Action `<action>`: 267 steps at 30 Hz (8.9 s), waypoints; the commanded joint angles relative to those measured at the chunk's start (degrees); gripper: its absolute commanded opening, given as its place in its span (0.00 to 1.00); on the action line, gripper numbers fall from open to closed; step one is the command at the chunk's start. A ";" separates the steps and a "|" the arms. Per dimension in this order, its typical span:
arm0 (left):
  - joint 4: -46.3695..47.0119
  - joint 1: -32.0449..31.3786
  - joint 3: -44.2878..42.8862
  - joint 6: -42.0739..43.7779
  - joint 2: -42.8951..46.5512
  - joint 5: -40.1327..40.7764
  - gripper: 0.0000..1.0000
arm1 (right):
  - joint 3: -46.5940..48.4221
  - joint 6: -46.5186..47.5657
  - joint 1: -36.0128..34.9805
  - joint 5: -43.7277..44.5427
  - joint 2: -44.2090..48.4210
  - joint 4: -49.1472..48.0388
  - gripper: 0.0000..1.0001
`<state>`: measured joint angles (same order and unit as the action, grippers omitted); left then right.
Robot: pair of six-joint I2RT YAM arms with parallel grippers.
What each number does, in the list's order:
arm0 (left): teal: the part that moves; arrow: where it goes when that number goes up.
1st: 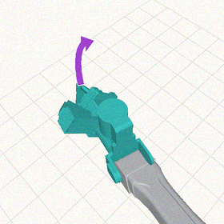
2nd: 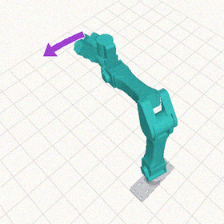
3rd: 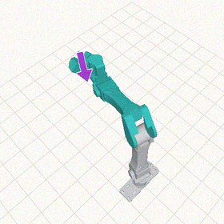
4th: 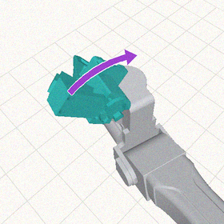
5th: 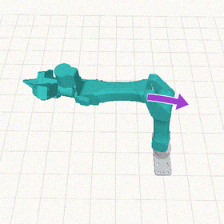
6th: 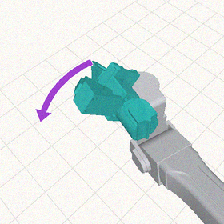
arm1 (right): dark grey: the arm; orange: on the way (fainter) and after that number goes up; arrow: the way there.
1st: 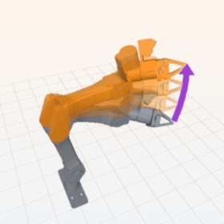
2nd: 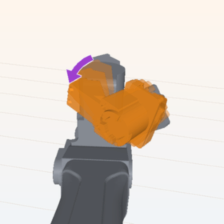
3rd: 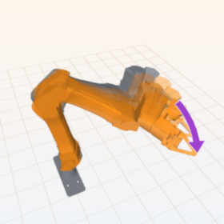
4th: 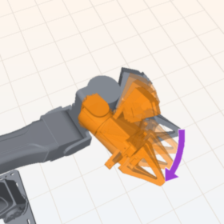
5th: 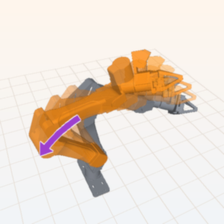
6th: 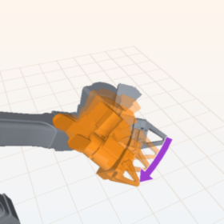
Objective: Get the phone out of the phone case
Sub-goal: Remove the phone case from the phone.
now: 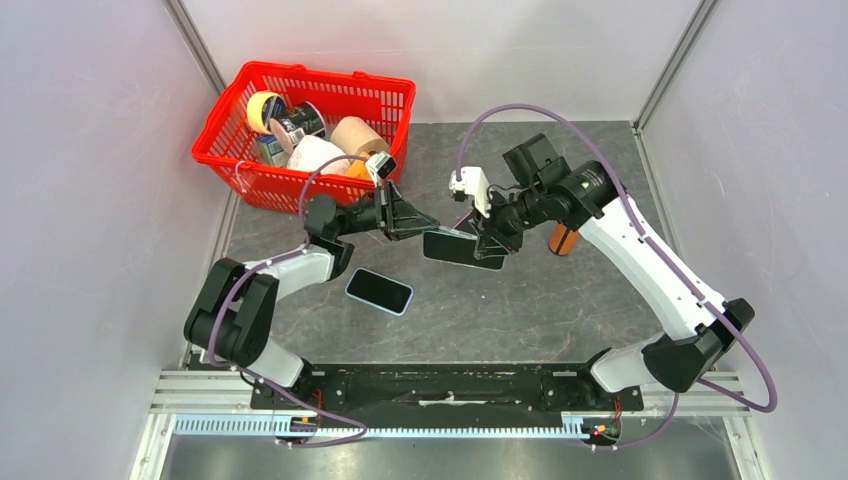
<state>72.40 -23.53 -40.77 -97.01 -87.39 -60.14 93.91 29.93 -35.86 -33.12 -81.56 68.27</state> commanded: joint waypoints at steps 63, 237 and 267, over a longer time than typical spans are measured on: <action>-1.39 -8.11 -6.69 22.85 1.44 -16.14 0.09 | 4.01 -14.37 8.68 -26.88 0.35 -16.74 0.00; -80.61 -7.63 -21.85 40.96 -2.28 30.47 0.02 | -7.40 -28.98 -6.21 41.93 -14.80 -35.46 0.72; -95.85 -7.67 -28.90 88.00 -3.29 18.05 0.02 | 2.39 5.52 -8.35 11.71 -1.80 -10.97 0.80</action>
<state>-16.03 -30.96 -63.68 -25.69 -89.86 -32.32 90.83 22.15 -44.25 -9.04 -85.38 44.95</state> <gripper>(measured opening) 0.134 0.795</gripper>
